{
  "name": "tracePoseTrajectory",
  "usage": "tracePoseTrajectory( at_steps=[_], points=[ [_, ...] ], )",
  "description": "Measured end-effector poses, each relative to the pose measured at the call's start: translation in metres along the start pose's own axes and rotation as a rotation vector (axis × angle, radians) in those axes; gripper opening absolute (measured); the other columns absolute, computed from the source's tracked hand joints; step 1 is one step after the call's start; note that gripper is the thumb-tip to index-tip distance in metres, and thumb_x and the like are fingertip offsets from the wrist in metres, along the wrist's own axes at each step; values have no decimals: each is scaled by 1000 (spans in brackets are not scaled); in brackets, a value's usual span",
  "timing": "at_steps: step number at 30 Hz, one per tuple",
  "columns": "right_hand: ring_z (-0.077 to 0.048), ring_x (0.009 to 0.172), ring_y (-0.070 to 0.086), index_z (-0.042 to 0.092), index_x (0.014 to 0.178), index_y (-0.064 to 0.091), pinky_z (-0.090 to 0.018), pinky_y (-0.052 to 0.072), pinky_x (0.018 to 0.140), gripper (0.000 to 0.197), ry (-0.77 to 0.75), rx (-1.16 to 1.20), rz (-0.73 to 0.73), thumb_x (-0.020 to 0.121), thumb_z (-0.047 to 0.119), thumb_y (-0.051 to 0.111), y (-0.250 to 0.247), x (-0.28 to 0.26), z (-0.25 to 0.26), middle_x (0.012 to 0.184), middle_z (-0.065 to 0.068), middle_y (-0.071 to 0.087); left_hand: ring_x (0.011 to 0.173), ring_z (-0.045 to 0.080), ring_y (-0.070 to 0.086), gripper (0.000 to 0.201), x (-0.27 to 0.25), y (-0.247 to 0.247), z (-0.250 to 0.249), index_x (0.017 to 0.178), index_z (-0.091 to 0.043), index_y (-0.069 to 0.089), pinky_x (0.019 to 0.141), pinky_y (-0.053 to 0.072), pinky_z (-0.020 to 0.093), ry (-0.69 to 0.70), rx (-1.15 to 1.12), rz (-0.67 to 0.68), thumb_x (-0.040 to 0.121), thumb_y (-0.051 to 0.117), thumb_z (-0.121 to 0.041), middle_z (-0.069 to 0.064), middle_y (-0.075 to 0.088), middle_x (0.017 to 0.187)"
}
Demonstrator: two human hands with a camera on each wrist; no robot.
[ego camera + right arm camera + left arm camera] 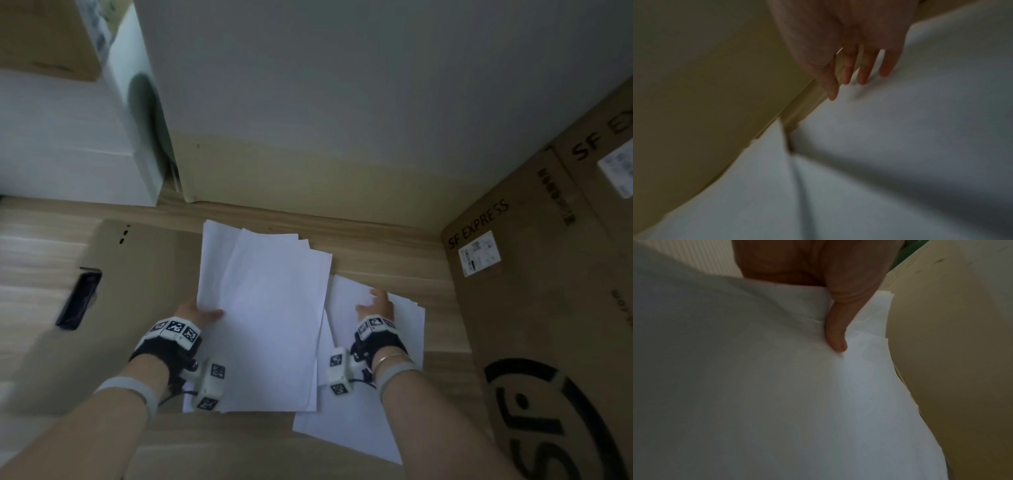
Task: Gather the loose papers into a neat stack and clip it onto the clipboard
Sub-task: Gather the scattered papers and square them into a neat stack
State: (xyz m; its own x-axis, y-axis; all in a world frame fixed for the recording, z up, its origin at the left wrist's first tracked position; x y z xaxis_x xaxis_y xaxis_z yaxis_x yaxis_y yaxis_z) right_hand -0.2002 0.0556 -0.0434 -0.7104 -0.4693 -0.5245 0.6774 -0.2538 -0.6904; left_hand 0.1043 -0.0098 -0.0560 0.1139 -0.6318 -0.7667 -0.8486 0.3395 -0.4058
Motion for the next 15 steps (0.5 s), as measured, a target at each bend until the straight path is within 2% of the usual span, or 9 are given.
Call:
tracePoseTrajectory(
  at_steps=[2, 4, 7, 9, 11, 12, 14, 15],
  points=[
    [-38, 133, 33, 23, 136, 36, -46, 35, 106, 63, 154, -75, -68, 82, 13, 68, -27, 1, -22, 147, -14, 29, 121, 41, 53, 57, 1, 0, 0, 132, 8, 47, 103, 41, 42, 9, -15, -4, 82, 67, -11, 28, 53, 133],
    [-36, 139, 26, 18, 144, 24, -47, 32, 108, 84, 240, -102, -78, 77, 18, 75, -46, -3, -38, 152, -14, 19, 119, 41, 54, 57, 1, 0, 0, 131, 9, 48, 103, 42, 43, 9, -16, -7, 82, 68, -12, 29, 54, 131],
    [-30, 143, 20, 13, 147, 8, -48, 29, 110, 107, 339, -179, -91, 70, 29, 80, -52, -9, -52, 155, -14, 14, 119, 42, 54, 58, 1, 0, 0, 133, 7, 47, 103, 42, 45, 10, -23, -2, 82, 68, -13, 28, 54, 132],
    [-31, 143, 21, 14, 147, 6, -50, 29, 109, 111, 379, -175, -96, 68, 33, 82, -51, -9, -55, 155, -15, 14, 119, 42, 54, 59, 2, 0, 0, 133, 6, 46, 104, 42, 47, 12, -28, 1, 82, 68, -14, 28, 54, 132],
    [-33, 140, 28, 13, 146, 10, -50, 32, 107, 108, 391, -152, -91, 68, 32, 82, -52, -6, -57, 152, -16, 22, 120, 42, 53, 59, 3, 1, 1, 134, 5, 45, 104, 42, 46, 15, -18, -5, 83, 67, -14, 28, 54, 133],
    [-34, 136, 34, 11, 145, 13, -47, 34, 106, 99, 392, -128, -85, 72, 28, 79, -54, -5, -59, 148, -16, 32, 120, 42, 53, 59, 4, 2, 1, 134, 5, 45, 103, 42, 46, 14, -12, -7, 83, 67, -14, 28, 53, 133],
    [-32, 127, 45, 5, 140, 21, -40, 36, 104, 72, 380, -93, -67, 85, 14, 66, -56, -4, -65, 124, -10, 57, 121, 42, 52, 59, 4, 3, 2, 135, 5, 44, 103, 41, 46, 15, -3, -12, 84, 66, -15, 27, 53, 134],
    [-32, 125, 48, 3, 138, 24, -38, 36, 104, 63, 366, -91, -54, 88, 11, 61, -57, -8, -65, 117, -6, 61, 121, 43, 52, 59, 4, 3, 2, 135, 5, 44, 104, 41, 46, 17, 0, -12, 84, 66, -15, 27, 52, 134]
  ],
)
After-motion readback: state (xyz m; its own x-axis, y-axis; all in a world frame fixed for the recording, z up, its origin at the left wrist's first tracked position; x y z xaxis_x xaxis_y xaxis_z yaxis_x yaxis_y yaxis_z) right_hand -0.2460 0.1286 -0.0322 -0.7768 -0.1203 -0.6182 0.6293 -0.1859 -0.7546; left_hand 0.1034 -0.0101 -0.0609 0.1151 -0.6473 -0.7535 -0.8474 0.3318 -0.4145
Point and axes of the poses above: each hand's wrist, its own x-axis towards the middle knuckle, its own y-axis out of the palm, z = x × y, the point moved 1 cm from there along x, towards the middle knuckle
